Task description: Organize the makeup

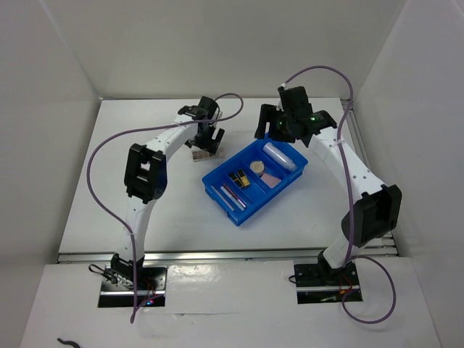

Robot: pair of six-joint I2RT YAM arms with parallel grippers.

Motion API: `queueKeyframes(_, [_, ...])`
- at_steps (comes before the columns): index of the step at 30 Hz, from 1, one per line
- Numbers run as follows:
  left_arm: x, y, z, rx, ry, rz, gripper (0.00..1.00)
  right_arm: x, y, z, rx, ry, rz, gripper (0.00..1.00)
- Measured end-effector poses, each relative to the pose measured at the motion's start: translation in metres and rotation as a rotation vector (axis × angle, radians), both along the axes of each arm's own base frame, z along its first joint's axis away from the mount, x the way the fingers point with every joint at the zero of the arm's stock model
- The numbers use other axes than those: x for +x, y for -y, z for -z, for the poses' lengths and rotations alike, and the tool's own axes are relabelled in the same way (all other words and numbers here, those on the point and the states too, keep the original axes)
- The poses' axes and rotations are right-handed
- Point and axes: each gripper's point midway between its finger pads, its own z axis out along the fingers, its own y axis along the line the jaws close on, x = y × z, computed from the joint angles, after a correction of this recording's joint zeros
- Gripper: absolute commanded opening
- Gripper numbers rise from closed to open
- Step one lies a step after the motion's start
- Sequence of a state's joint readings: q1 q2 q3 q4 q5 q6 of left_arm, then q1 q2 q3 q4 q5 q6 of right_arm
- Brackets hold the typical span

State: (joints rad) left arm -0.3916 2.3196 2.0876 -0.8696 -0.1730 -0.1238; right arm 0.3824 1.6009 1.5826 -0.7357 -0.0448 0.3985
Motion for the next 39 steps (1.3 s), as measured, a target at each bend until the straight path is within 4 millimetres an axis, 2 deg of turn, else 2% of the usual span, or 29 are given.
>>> queueKeyframes(7, [0.016,0.002,0.000,0.027,0.054,0.070,1.00,0.004,-0.001,-0.014,0.004,0.033,-0.002,0.80])
queueKeyframes(11, [0.030,0.006,0.011,0.037,0.072,0.113,1.00,0.003,0.001,-0.013,-0.005,0.029,-0.005,0.80])
queueKeyframes(14, [0.030,0.009,0.020,0.037,0.059,0.146,1.00,0.003,0.001,-0.013,-0.010,0.030,-0.006,0.81])
queueKeyframes(25, [0.032,0.012,0.020,0.037,0.064,0.222,1.00,0.006,0.004,-0.004,-0.029,0.015,-0.003,0.81])
queueKeyframes(31, [0.036,0.006,0.021,0.022,0.062,0.201,1.00,0.008,0.004,0.002,-0.035,0.000,-0.003,0.81])
queueKeyframes(35, [0.055,0.001,0.020,-0.017,0.086,0.153,1.00,0.010,0.005,0.006,-0.041,-0.006,-0.003,0.81])
queueKeyframes(39, [0.056,-0.009,0.021,-0.054,0.082,0.123,1.00,0.012,0.007,0.010,-0.047,-0.014,-0.001,0.81])
